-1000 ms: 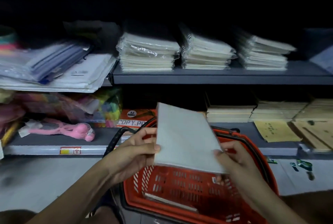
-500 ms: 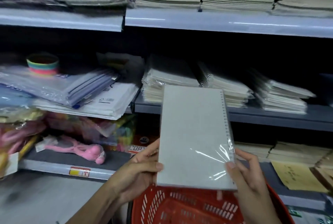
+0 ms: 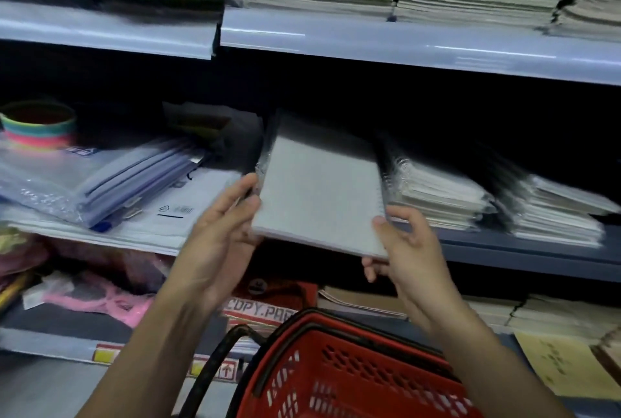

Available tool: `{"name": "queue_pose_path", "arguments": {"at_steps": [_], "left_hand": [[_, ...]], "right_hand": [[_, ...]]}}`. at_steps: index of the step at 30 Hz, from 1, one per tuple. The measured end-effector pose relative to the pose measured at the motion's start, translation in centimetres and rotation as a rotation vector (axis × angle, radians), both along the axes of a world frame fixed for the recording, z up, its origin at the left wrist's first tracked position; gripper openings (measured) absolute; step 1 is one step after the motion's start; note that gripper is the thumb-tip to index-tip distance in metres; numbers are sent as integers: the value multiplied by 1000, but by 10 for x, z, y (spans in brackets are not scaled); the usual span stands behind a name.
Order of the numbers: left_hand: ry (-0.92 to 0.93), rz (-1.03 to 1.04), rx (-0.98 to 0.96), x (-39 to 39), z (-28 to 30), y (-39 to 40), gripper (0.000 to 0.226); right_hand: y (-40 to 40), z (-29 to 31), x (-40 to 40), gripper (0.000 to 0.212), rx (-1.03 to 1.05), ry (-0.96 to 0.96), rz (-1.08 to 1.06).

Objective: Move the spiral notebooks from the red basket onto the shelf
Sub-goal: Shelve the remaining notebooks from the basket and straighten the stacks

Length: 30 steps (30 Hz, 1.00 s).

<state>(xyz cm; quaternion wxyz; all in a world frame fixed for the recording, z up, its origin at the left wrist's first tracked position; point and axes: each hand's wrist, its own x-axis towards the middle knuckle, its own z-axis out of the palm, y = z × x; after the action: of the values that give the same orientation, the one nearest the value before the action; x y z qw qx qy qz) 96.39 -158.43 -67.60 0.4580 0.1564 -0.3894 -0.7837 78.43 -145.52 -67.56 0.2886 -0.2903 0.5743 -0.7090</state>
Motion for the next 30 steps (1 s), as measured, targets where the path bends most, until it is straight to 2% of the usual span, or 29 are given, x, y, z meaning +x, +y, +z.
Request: {"name": "queue_pose_path", "arguments": {"at_steps": [4, 7, 8, 12, 15, 18, 25, 30], "left_hand": [[43, 15, -69, -1, 10, -8, 45], [-105, 58, -223, 8, 14, -10, 55], [-174, 98, -274, 9, 17, -11, 53], [-372, 325, -403, 3, 24, -15, 24], [-381, 440, -383, -7, 18, -27, 13], [-409, 518, -343, -23, 13, -36, 12], [-400, 456, -361, -48, 10, -36, 7], [-384, 413, -363, -49, 4, -34, 7]], "right_hand": [[-13, 4, -19, 46, -92, -180, 6], [-4, -3, -24, 77, -201, -277, 60], [-3, -5, -23, 77, -206, -269, 50], [-8, -5, -8, 46, -194, -82, -100], [-23, -5, -5, 35, -160, 16, -245], [-48, -4, -15, 29, -118, 56, -296], [-81, 1, -40, 30, -59, 164, -265], [-72, -8, -30, 27, -77, 186, -247]]}}
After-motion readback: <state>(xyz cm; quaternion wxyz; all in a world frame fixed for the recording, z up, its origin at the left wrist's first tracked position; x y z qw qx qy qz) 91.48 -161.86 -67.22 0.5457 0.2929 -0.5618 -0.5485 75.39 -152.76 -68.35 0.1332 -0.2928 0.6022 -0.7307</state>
